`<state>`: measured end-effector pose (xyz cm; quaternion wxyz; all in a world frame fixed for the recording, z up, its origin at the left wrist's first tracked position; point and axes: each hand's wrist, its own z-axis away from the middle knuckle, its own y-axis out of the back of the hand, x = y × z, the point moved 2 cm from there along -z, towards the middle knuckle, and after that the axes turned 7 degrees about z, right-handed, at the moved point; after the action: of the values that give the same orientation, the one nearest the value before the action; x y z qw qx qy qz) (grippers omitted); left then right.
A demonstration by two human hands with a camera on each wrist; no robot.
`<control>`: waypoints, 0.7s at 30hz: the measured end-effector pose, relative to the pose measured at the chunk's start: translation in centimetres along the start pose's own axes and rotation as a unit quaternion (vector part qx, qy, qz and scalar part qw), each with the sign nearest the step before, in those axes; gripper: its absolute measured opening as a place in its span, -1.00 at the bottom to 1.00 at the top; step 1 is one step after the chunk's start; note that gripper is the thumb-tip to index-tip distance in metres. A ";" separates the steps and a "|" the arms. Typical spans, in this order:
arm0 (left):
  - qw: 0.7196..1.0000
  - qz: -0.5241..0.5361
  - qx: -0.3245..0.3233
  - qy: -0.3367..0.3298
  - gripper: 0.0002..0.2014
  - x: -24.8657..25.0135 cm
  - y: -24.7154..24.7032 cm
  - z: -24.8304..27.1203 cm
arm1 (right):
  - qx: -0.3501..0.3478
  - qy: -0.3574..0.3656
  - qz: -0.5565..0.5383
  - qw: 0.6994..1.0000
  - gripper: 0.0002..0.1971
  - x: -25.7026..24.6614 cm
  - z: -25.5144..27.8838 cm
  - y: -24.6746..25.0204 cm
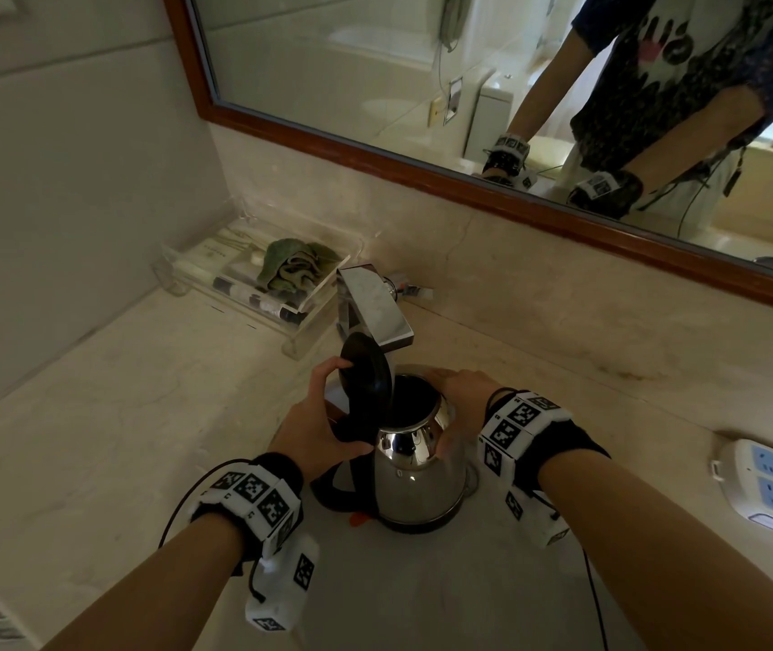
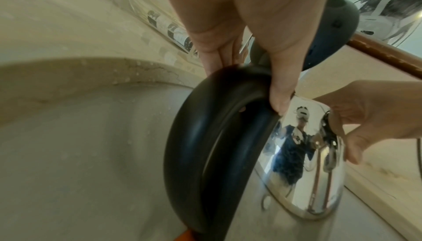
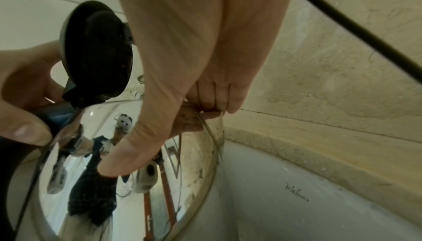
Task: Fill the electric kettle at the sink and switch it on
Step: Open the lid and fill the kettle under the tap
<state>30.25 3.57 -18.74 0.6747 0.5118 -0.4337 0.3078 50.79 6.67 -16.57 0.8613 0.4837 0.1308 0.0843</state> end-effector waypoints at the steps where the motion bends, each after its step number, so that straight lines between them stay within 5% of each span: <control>1: 1.000 -0.005 0.001 0.000 -0.02 0.0 0.0 0.0 | 0.001 -0.001 -0.001 1.000 0.07 0.0 0.0 0.0; 21: 1.000 -0.006 0.006 -0.005 -0.04 0.0 -0.1 0.0 | -0.006 -0.005 0.010 1.000 0.06 0.0 -0.2 -0.1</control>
<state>30.33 3.51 -18.78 0.6714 0.5197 -0.4323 0.3038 50.73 6.81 -16.77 0.8640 0.4802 0.1212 0.0910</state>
